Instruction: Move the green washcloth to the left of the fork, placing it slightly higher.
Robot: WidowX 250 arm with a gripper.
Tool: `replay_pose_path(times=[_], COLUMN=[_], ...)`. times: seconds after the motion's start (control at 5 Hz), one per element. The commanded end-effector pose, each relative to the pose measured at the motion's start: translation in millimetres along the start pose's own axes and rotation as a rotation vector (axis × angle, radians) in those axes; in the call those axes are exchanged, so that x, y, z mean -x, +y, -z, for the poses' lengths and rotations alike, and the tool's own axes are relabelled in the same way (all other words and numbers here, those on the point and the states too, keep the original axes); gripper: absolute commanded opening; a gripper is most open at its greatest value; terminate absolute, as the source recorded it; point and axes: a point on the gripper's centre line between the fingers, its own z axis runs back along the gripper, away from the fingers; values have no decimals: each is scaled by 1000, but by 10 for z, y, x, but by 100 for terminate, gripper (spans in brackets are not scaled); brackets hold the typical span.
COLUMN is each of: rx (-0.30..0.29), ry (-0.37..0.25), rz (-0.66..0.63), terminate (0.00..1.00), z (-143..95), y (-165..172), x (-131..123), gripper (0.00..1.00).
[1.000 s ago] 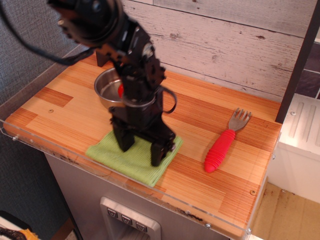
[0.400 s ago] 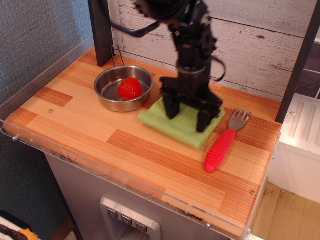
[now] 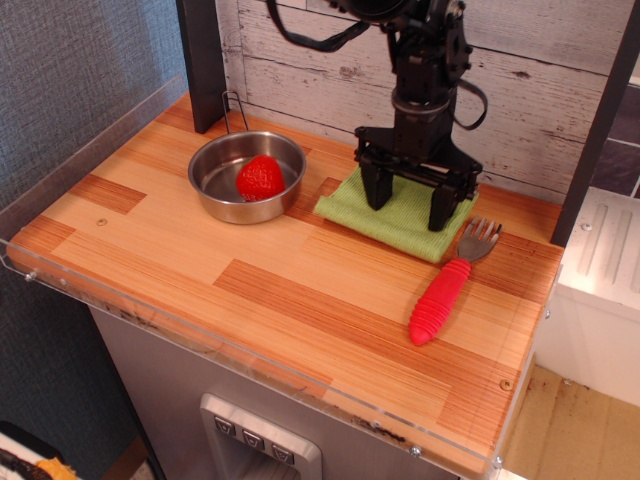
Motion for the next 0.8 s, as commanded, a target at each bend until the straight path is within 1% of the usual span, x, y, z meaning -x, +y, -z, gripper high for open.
replay_pose_path(times=[0.0, 0.2, 0.4, 0.6], rx=[7, 9, 15, 19], ry=[-51, -75, -88, -107], rz=[33, 29, 37, 38], terminate=[0, 0, 0, 0], z=[-313, -562, -747, -889], y=[-94, -82, -72, -62], x=[-30, -59, -125, -135], gripper=[100, 100, 100, 100])
